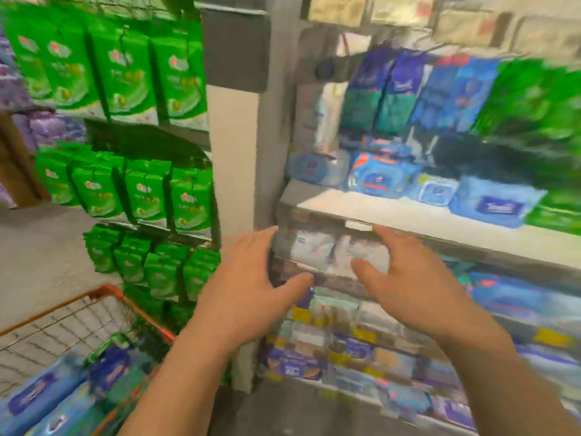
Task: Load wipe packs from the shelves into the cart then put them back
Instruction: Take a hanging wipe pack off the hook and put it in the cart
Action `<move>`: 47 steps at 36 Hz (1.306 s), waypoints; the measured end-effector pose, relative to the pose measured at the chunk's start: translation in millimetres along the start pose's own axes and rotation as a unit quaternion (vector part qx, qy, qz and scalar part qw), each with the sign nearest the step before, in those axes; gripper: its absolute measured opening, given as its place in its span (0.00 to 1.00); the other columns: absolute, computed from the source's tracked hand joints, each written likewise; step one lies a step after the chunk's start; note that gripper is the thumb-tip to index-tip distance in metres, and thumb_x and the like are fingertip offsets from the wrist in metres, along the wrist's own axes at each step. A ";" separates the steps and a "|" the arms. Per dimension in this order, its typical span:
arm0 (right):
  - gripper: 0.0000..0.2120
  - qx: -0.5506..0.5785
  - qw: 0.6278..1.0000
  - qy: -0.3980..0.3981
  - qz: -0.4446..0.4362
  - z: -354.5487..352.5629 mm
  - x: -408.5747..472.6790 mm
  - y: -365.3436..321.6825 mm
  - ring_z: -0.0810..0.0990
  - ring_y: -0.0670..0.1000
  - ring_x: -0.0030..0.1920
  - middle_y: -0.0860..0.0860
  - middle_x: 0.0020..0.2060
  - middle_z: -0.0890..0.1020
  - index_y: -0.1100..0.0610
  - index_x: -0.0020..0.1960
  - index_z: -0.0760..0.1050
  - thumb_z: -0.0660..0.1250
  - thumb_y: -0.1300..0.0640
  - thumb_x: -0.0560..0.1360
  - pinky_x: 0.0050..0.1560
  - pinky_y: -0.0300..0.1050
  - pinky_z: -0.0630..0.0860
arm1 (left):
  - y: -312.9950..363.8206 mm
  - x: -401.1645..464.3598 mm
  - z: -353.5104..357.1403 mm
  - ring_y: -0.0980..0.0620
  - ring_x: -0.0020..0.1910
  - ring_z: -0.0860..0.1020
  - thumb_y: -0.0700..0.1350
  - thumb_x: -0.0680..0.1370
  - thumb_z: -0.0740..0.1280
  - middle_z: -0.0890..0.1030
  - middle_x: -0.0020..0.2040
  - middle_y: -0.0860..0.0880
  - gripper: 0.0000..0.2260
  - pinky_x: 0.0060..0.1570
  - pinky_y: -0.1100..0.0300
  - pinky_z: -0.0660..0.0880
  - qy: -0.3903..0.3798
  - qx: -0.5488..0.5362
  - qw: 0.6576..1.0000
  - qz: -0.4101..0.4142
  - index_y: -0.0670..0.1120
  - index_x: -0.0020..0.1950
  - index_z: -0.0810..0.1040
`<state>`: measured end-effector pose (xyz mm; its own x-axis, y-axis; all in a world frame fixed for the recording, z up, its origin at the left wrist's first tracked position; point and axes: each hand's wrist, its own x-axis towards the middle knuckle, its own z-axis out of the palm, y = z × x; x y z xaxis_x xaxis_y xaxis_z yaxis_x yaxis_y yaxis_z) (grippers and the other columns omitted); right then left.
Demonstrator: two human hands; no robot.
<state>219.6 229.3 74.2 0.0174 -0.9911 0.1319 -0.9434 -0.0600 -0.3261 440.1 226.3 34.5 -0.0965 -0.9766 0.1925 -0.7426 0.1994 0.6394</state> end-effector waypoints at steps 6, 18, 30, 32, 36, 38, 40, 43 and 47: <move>0.35 0.019 0.996 0.027 0.079 -53.3 -22.2 120.8 0.61 0.51 0.78 0.48 0.79 0.63 0.53 0.81 0.57 0.63 0.40 0.79 0.76 0.43 0.57 | 105.1 26.6 81.4 0.54 0.76 0.64 0.68 0.72 0.68 0.65 0.77 0.57 0.41 0.72 0.58 0.63 -0.037 -0.011 0.998 0.059 0.57 0.81 0.59; 0.36 0.031 0.980 0.046 0.192 -124.6 -67.2 310.5 0.58 0.49 0.79 0.49 0.80 0.60 0.53 0.82 0.54 0.62 0.41 0.80 0.75 0.40 0.54 | 277.0 53.8 211.5 0.59 0.75 0.62 0.61 0.74 0.71 0.66 0.77 0.57 0.36 0.67 0.70 0.54 -0.088 -0.020 0.985 0.145 0.58 0.79 0.62; 0.36 0.044 0.956 0.089 0.275 -148.5 -64.1 415.4 0.60 0.48 0.78 0.49 0.79 0.62 0.53 0.82 0.56 0.63 0.41 0.80 0.73 0.37 0.54 | 353.0 108.7 294.0 0.60 0.74 0.65 0.63 0.73 0.70 0.68 0.75 0.60 0.34 0.73 0.62 0.60 -0.118 -0.057 0.970 0.204 0.59 0.78 0.65; 0.35 0.050 0.953 0.086 0.287 -152.1 -56.4 428.0 0.60 0.47 0.78 0.47 0.80 0.61 0.50 0.82 0.55 0.63 0.40 0.80 0.74 0.39 0.56 | 362.0 122.5 307.9 0.59 0.73 0.66 0.63 0.73 0.70 0.69 0.75 0.61 0.34 0.73 0.59 0.63 -0.128 -0.079 0.967 0.204 0.60 0.78 0.65; 0.34 0.039 0.949 0.084 0.303 -163.7 -34.4 450.4 0.61 0.48 0.78 0.45 0.80 0.60 0.48 0.82 0.54 0.61 0.39 0.80 0.73 0.42 0.60 | 379.2 154.3 338.7 0.61 0.68 0.69 0.66 0.72 0.71 0.70 0.74 0.59 0.34 0.65 0.68 0.62 -0.128 -0.123 0.959 0.222 0.60 0.77 0.67; 0.33 0.029 0.949 0.098 0.299 -170.0 -19.0 461.3 0.65 0.47 0.75 0.45 0.78 0.63 0.47 0.81 0.57 0.62 0.39 0.80 0.69 0.42 0.64 | 388.8 172.7 350.7 0.61 0.70 0.67 0.73 0.71 0.65 0.68 0.76 0.57 0.38 0.67 0.67 0.61 -0.156 -0.136 0.952 0.225 0.60 0.78 0.64; 0.33 0.025 0.951 0.113 0.288 -176.8 -3.4 471.0 0.67 0.48 0.73 0.46 0.77 0.66 0.48 0.80 0.59 0.63 0.40 0.80 0.67 0.40 0.64 | 398.5 190.0 361.3 0.57 0.73 0.67 0.71 0.73 0.64 0.68 0.76 0.55 0.38 0.68 0.66 0.60 -0.161 -0.135 0.947 0.243 0.57 0.79 0.63; 0.33 0.015 0.950 0.136 0.281 -188.5 29.3 490.0 0.69 0.49 0.73 0.47 0.76 0.68 0.50 0.80 0.62 0.64 0.41 0.79 0.69 0.41 0.64 | 415.6 218.0 380.3 0.57 0.71 0.69 0.73 0.66 0.60 0.72 0.71 0.57 0.43 0.68 0.70 0.59 -0.129 -0.181 0.942 0.251 0.54 0.77 0.69; 0.32 0.030 0.944 0.188 0.269 -199.3 72.9 512.5 0.69 0.48 0.74 0.47 0.75 0.71 0.50 0.78 0.64 0.66 0.43 0.78 0.72 0.44 0.65 | 438.0 262.9 410.0 0.56 0.69 0.73 0.75 0.61 0.68 0.76 0.69 0.55 0.45 0.71 0.51 0.69 -0.159 -0.329 0.912 0.188 0.55 0.74 0.73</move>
<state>-328.6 150.0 103.2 -0.5885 -0.7681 0.2523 -0.7617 0.4222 -0.4915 -182.2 23.5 59.9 -0.5267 -0.7829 0.3312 -0.0701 0.4283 0.9009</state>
